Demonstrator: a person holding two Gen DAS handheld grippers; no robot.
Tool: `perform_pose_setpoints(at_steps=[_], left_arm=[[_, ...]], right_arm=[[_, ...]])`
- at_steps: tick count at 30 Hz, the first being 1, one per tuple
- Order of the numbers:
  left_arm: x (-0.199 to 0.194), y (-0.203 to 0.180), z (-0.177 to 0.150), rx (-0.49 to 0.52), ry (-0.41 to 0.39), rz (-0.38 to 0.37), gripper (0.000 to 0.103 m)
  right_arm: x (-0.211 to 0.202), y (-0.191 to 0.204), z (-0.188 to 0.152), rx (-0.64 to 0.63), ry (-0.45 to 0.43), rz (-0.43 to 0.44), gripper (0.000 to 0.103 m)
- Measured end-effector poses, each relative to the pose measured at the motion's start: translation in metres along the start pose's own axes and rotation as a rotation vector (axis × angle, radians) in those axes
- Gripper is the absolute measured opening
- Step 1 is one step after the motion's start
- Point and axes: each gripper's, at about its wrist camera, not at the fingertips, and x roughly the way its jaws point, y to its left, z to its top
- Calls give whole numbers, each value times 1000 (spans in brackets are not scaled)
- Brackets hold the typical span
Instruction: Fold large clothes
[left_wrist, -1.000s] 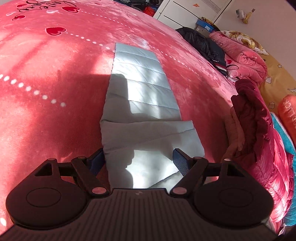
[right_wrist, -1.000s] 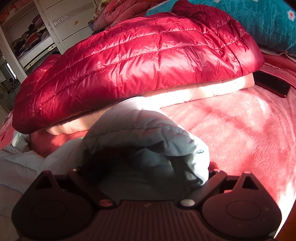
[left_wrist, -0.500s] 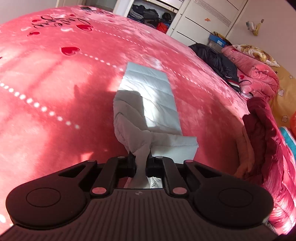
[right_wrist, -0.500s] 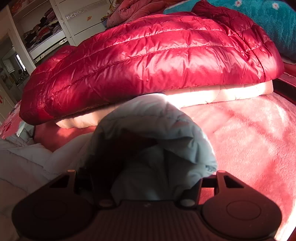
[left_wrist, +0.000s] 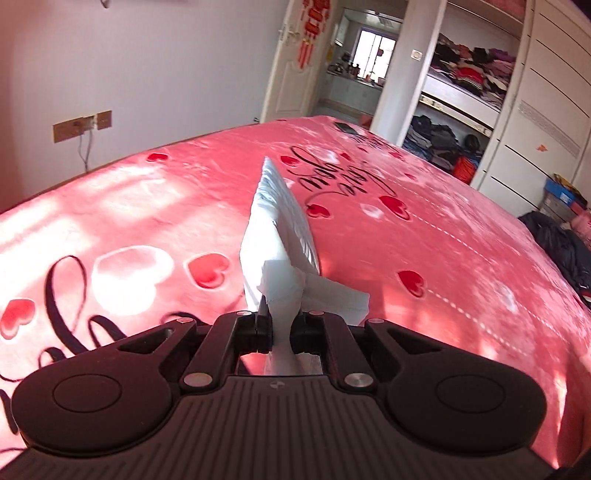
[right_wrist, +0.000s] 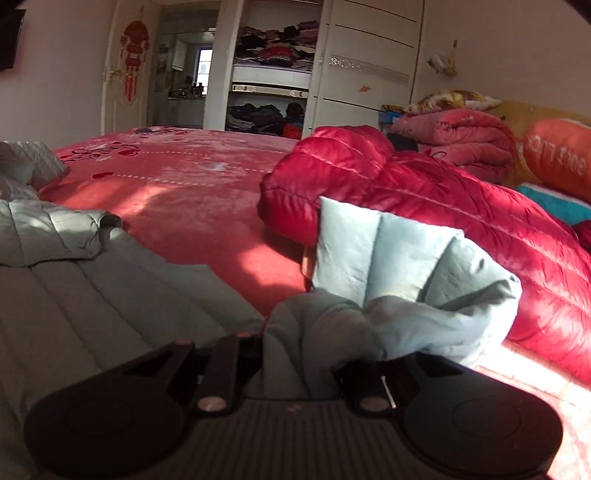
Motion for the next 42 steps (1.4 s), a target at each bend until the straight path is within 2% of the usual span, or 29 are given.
perform_pose_setpoints(at_steps=[5, 11, 13, 17, 22, 24, 26, 28, 30, 33, 35, 36, 39, 42], left_arm=[[23, 61, 17, -31, 3, 89, 8], [48, 97, 20, -83, 13, 133, 8], [53, 102, 18, -93, 8, 151, 8], [52, 110, 13, -129, -15, 175, 8], [49, 116, 8, -161, -47, 171, 10], [44, 121, 1, -156, -31, 169, 12], [39, 126, -8, -159, -15, 154, 14], [33, 131, -13, -165, -5, 138, 18], [18, 136, -20, -169, 1, 113, 22], [-5, 138, -26, -148, -6, 80, 35], [-26, 142, -33, -135, -6, 42, 54], [-35, 142, -36, -127, -5, 29, 56], [-73, 141, -51, -66, 6, -3, 60], [-111, 143, -72, -25, 39, -53, 72]], right_arm=[[59, 38, 19, -101, -43, 14, 14], [119, 61, 65, -150, -72, -27, 14], [133, 63, 82, -154, -89, -40, 14], [151, 69, 125, -178, -182, -87, 14], [162, 71, 165, -179, -282, -150, 14], [169, 69, 168, -176, -268, -173, 14], [178, 67, 161, -162, -203, -165, 16], [183, 64, 149, -149, -134, -148, 20], [180, 59, 134, -134, -73, -115, 34], [168, 53, 120, -75, -9, -44, 62], [152, 47, 112, -43, 20, 6, 75], [144, 45, 108, -38, 31, 28, 79], [115, 40, 98, -61, 51, 84, 79], [78, 34, 86, -57, 68, 147, 84]])
